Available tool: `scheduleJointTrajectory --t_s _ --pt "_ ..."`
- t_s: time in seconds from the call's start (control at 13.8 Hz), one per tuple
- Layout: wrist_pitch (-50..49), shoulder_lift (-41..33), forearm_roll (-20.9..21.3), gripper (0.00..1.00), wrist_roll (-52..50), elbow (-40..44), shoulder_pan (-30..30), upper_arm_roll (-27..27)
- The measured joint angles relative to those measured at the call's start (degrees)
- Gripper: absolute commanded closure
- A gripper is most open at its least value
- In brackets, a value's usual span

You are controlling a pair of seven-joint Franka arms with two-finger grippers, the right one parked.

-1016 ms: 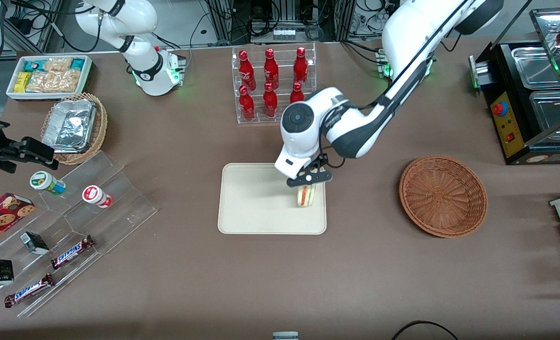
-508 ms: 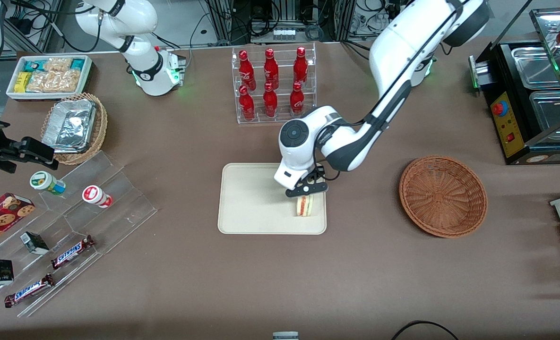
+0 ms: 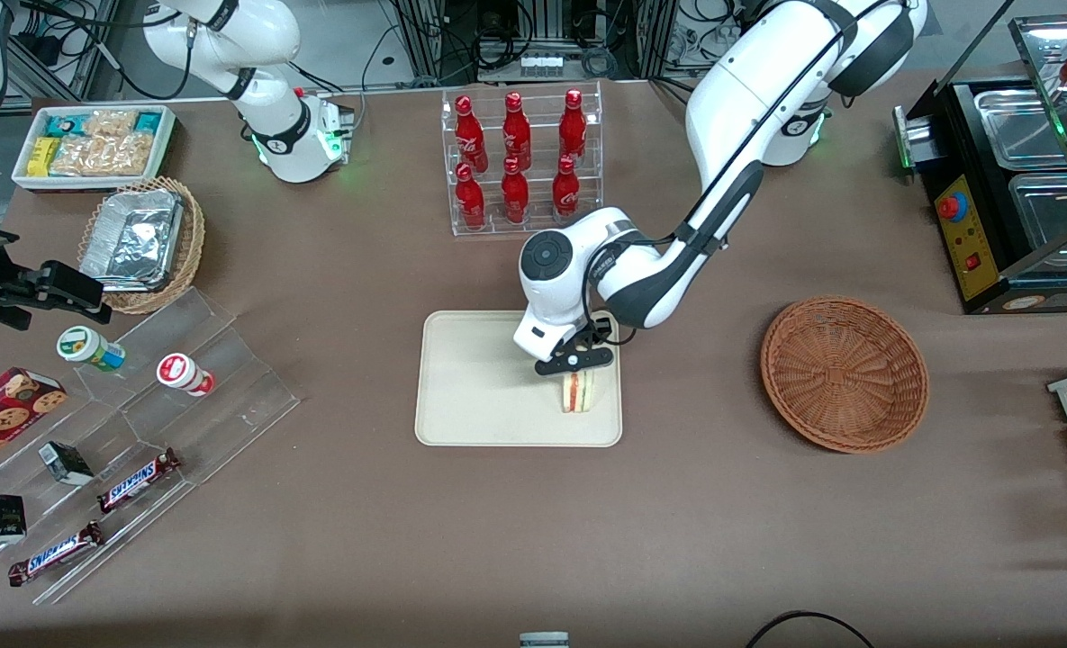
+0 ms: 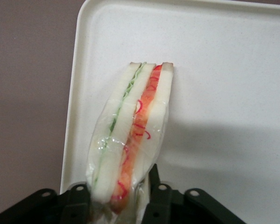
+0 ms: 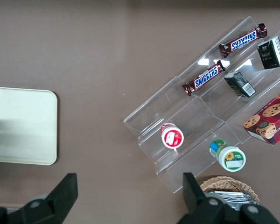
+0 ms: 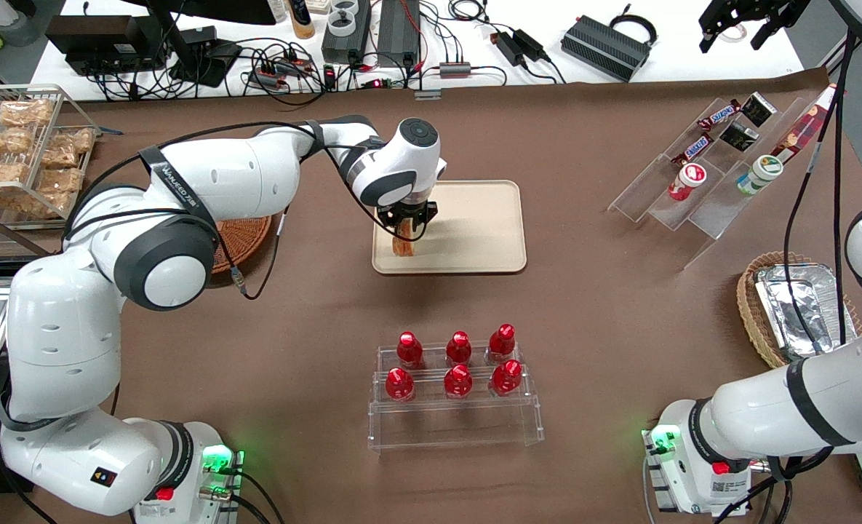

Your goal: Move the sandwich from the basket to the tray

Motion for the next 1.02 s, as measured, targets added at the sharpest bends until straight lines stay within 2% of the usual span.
scheduleJointTrajectory --t_s 0.29,0.51,0.8,1.02 --pt "-2.00 -1.31 0.00 0.00 -1.46 2.78 0.07 0.14" --pt "-8.34 -6.32 -0.31 0.00 -3.77 3.64 0.16 0.14" --pt "-17.34 -14.59 -3.55 0.00 -4.26 3.61 2.06 0.46" --pt "-21.73 -21.72 -8.00 0.00 1.22 2.60 8.58 0.67"
